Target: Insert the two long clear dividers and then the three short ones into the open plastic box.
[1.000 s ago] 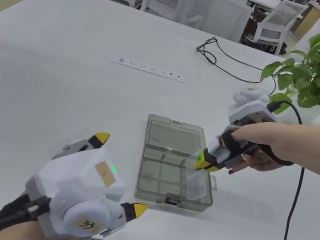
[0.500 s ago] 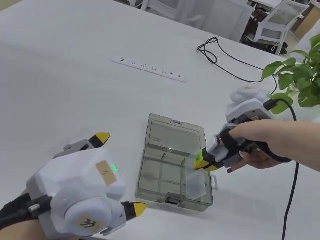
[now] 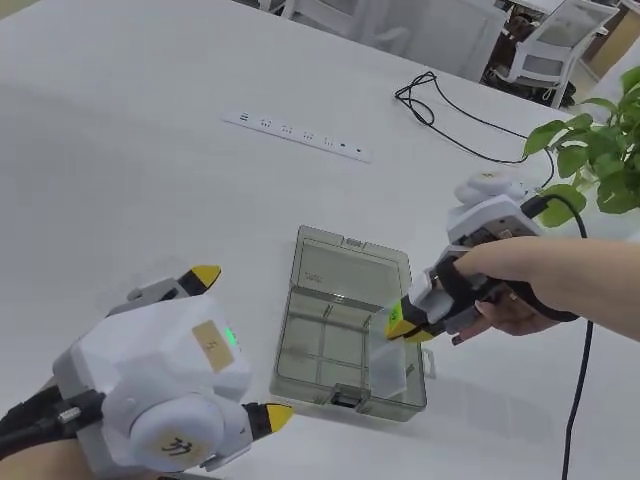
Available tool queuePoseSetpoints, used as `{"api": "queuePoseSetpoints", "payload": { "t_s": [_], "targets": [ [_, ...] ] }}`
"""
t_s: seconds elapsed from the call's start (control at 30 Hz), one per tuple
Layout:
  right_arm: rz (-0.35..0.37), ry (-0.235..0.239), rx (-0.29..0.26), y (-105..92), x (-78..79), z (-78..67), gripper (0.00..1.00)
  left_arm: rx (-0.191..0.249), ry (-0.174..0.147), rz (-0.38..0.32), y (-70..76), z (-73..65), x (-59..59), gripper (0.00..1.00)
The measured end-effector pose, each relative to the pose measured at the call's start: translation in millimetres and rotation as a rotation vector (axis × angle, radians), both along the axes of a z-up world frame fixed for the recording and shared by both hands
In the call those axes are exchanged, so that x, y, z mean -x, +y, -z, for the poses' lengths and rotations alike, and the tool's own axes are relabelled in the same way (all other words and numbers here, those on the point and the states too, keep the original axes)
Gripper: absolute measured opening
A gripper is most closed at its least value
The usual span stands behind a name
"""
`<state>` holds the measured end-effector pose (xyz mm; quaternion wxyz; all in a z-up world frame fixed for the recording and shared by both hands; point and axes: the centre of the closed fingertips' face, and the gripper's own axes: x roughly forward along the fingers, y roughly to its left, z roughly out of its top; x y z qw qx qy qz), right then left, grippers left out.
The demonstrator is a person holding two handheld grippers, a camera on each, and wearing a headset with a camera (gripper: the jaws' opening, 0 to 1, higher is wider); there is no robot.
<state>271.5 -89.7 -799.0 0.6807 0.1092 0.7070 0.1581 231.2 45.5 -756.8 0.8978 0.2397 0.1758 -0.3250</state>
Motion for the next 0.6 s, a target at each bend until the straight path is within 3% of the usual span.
{"api": "queuePoseSetpoints", "payload": {
  "t_s": [0.33,0.6],
  "targets": [
    [-0.035,-0.004,0.011,-5.8,-18.5,6.3,0.02,0.0,0.002,0.004,-1.4,0.8,0.7,0.88],
    [-0.106,-0.021,0.051,-5.4,-20.3,7.8,0.03,-0.004,0.009,0.013,-3.6,2.6,2.7,0.87]
  ]
}}
